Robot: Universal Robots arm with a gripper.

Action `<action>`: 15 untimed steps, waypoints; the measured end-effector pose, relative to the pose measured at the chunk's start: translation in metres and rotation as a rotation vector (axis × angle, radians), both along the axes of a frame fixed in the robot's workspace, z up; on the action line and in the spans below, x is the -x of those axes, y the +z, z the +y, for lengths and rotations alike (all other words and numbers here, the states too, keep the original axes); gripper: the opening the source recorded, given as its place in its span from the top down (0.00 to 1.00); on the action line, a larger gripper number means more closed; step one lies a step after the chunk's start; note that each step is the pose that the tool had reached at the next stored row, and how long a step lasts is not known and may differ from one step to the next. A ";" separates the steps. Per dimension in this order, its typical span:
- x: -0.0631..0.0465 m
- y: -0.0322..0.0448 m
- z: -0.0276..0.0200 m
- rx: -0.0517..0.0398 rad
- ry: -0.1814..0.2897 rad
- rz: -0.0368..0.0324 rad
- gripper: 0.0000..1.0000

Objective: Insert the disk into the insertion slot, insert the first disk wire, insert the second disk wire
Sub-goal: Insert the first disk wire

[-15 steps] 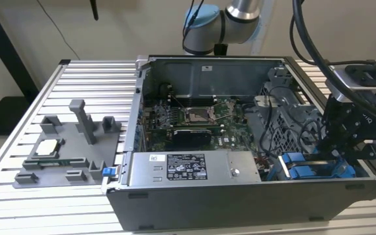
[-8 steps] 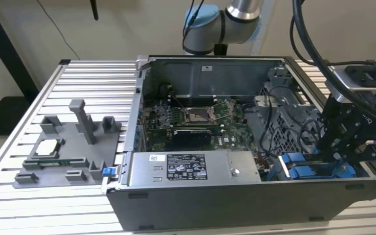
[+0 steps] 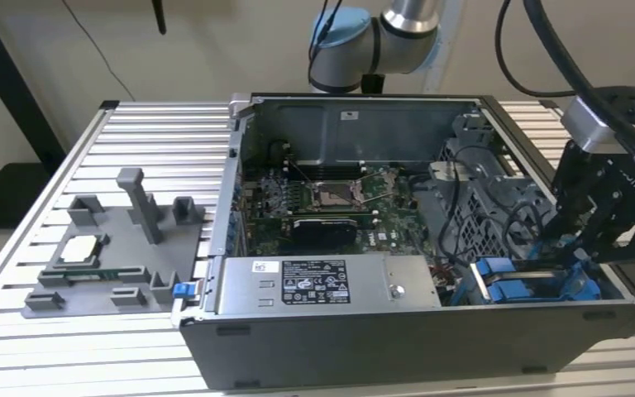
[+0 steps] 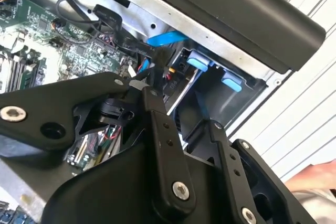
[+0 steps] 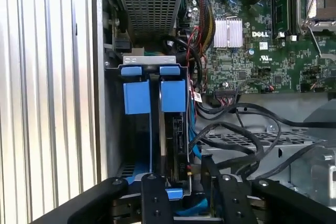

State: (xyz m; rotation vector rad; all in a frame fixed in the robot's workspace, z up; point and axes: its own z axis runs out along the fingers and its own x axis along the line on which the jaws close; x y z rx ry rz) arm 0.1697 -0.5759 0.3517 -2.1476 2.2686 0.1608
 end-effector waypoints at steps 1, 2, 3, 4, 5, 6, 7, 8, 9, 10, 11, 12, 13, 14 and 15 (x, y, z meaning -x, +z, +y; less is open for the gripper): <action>0.000 0.0018 0.0001 -0.0019 0.000 0.0000 0.00; 0.000 0.0038 0.0003 -0.0036 0.000 0.0000 0.00; 0.000 0.0060 0.0005 -0.0048 0.000 0.0000 0.00; 0.000 0.0080 0.0008 -0.0062 0.000 0.0000 0.00; 0.000 0.0103 0.0012 -0.0072 0.000 0.0000 0.00; 0.000 0.0127 0.0018 -0.0080 0.000 0.0000 0.00; 0.000 0.0148 0.0025 -0.0085 0.000 0.0000 0.00; 0.000 0.0172 0.0032 -0.0089 0.000 0.0000 0.00; 0.000 0.0190 0.0038 -0.0096 0.000 0.0000 0.00; 0.000 0.0200 0.0043 -0.0105 0.000 0.0000 0.00; -0.001 0.0205 0.0047 -0.0120 0.000 -0.0001 0.00; -0.003 0.0206 0.0050 -0.0134 0.000 0.0000 0.00; -0.005 0.0208 0.0054 -0.0140 0.000 0.0000 0.00; -0.007 0.0209 0.0059 -0.0143 0.000 0.0000 0.00; -0.010 0.0209 0.0064 -0.0144 0.000 0.0000 0.00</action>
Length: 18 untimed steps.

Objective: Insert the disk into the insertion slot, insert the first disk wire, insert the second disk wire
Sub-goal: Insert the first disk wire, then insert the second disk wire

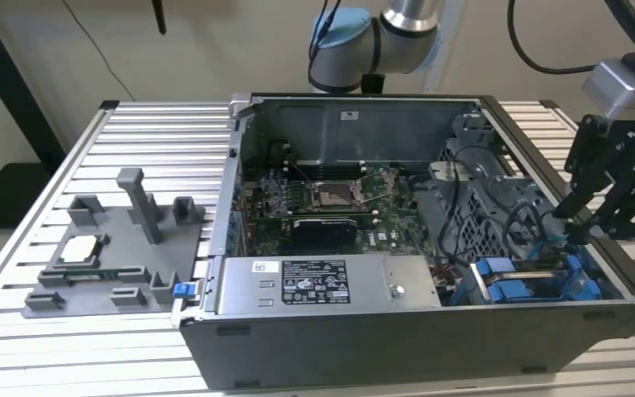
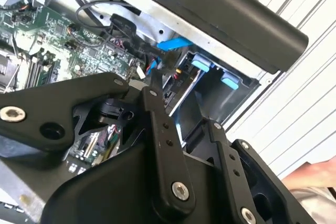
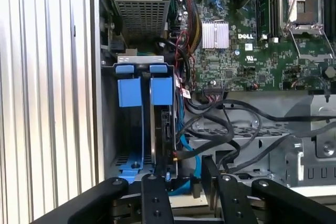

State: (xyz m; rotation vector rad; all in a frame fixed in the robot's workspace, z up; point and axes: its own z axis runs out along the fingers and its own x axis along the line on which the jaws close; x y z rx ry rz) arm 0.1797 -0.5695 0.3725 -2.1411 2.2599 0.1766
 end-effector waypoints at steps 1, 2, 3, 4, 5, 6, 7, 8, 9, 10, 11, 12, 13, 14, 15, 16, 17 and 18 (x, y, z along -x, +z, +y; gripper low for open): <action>-0.002 0.0000 0.0005 0.0000 0.000 0.0000 0.00; -0.005 0.0000 0.0009 0.0000 0.000 0.0004 0.00; -0.008 -0.0002 0.0011 -0.0001 0.000 0.0031 0.00; -0.011 -0.0005 0.0011 0.0000 0.001 0.0083 0.00; -0.013 -0.0011 0.0012 -0.0001 0.001 0.0144 0.00; -0.016 -0.0016 0.0013 0.0000 0.001 0.0201 0.00; -0.018 -0.0023 0.0014 0.0000 0.001 0.0254 0.00; -0.020 -0.0029 0.0016 0.0000 0.002 0.0305 0.00; -0.021 -0.0037 0.0017 -0.0001 0.002 0.0350 0.00; -0.022 -0.0047 0.0018 -0.0004 0.002 0.0388 0.00; -0.022 -0.0055 0.0018 -0.0002 0.002 0.0417 0.00; -0.022 -0.0062 0.0018 0.0000 0.002 0.0451 0.00; -0.022 -0.0071 0.0018 -0.0001 0.002 0.0488 0.00; -0.022 -0.0078 0.0018 -0.0001 0.002 0.0520 0.00; -0.022 -0.0085 0.0018 -0.0002 0.002 0.0554 0.00; -0.022 -0.0090 0.0018 -0.0004 0.002 0.0583 0.00; -0.022 -0.0095 0.0017 -0.0009 0.002 0.0611 0.00; -0.022 -0.0099 0.0017 -0.0016 0.002 0.0634 0.00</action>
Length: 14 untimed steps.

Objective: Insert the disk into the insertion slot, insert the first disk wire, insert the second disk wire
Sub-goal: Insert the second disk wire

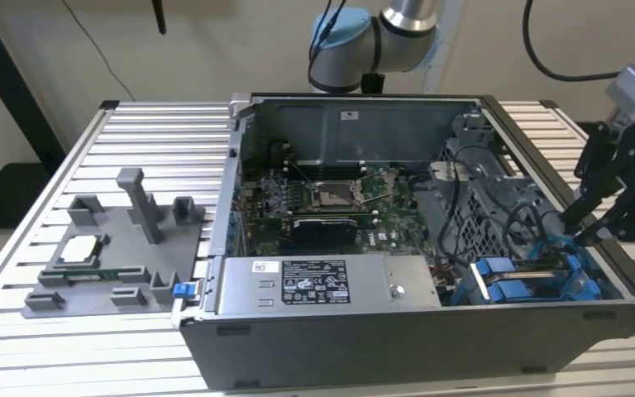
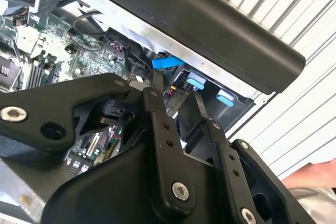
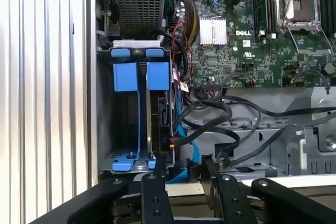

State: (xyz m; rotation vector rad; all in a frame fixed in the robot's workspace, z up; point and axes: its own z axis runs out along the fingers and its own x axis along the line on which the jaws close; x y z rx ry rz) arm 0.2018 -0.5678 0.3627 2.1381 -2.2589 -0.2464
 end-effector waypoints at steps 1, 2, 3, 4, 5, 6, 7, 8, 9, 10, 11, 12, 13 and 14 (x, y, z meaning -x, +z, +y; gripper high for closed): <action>0.000 -0.0005 0.0000 -0.0021 0.000 0.0020 0.00; 0.000 -0.0009 0.0001 -0.0041 0.000 0.0041 0.00; 0.000 -0.0013 0.0001 -0.0060 0.000 0.0062 0.00; 0.000 -0.0017 0.0001 -0.0075 0.000 0.0083 0.00; 0.000 -0.0020 0.0001 -0.0091 0.000 0.0105 0.00; 0.000 -0.0020 0.0001 -0.0097 0.000 0.0114 0.00; 0.000 -0.0020 0.0001 -0.0098 0.000 0.0116 0.00; 0.000 -0.0021 0.0001 -0.0100 0.000 0.0117 0.00; 0.000 -0.0021 0.0001 -0.0101 0.000 0.0118 0.00; 0.000 -0.0022 0.0001 -0.0102 0.000 0.0118 0.00; 0.000 -0.0022 0.0001 -0.0103 0.000 0.0118 0.00; 0.000 -0.0022 0.0001 -0.0104 0.000 0.0118 1.00; 0.000 -0.0022 0.0001 -0.0104 0.000 0.0118 1.00; 0.000 -0.0022 0.0001 -0.0105 0.000 0.0118 1.00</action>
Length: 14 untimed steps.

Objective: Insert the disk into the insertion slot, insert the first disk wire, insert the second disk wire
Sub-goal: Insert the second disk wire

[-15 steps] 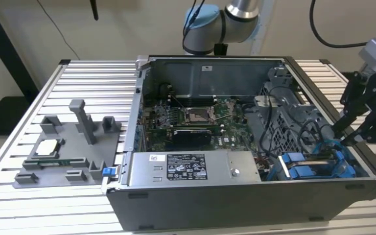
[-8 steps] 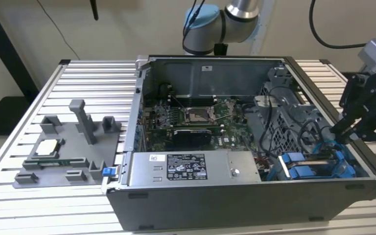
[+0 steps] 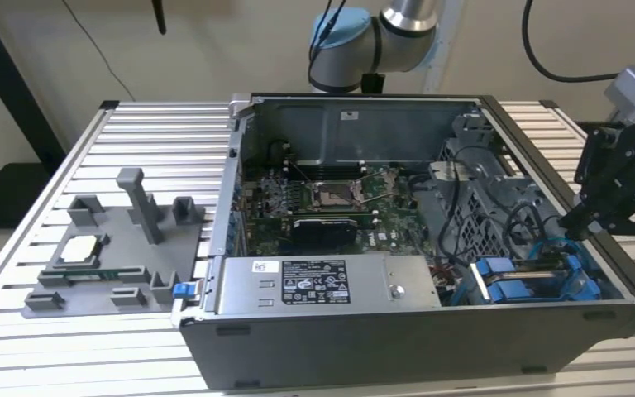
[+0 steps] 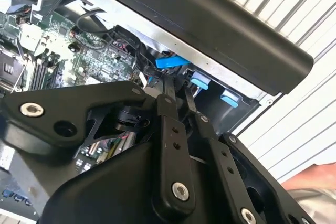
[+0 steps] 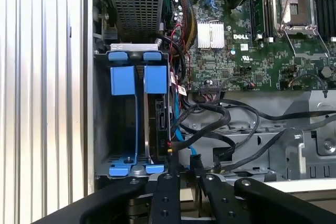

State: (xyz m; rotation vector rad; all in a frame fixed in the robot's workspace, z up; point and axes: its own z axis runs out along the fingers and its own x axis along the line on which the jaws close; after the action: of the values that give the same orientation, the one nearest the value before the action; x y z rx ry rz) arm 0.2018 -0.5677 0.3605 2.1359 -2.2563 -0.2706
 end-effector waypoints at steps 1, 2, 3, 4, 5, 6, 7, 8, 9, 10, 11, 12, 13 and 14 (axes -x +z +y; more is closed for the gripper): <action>0.000 0.0000 0.0000 -0.0001 0.000 0.0000 1.00; 0.000 0.0000 0.0000 0.0000 0.000 0.0000 1.00; 0.000 0.0000 0.0000 -0.0001 0.000 0.0000 1.00; 0.000 0.0000 0.0000 -0.0001 0.000 0.0000 1.00; 0.000 0.0000 0.0000 -0.0001 0.000 0.0000 1.00; 0.000 0.0000 0.0000 -0.0002 0.000 0.0000 1.00; 0.000 0.0000 0.0000 -0.0002 0.000 0.0000 1.00; 0.000 0.0000 0.0000 -0.0003 0.000 0.0000 1.00; 0.000 0.0000 0.0000 -0.0003 0.000 0.0000 1.00; 0.000 0.0000 0.0000 -0.0003 0.000 0.0000 1.00; 0.000 0.0000 0.0000 -0.0003 0.000 0.0000 1.00; 0.000 0.0000 0.0000 -0.0003 0.000 0.0000 1.00; 0.000 0.0000 0.0000 -0.0003 0.000 0.0000 1.00; 0.000 0.0000 0.0000 -0.0003 0.000 0.0000 1.00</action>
State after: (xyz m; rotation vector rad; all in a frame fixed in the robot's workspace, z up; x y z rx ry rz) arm 0.2018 -0.5677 0.3605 2.1361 -2.2564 -0.2710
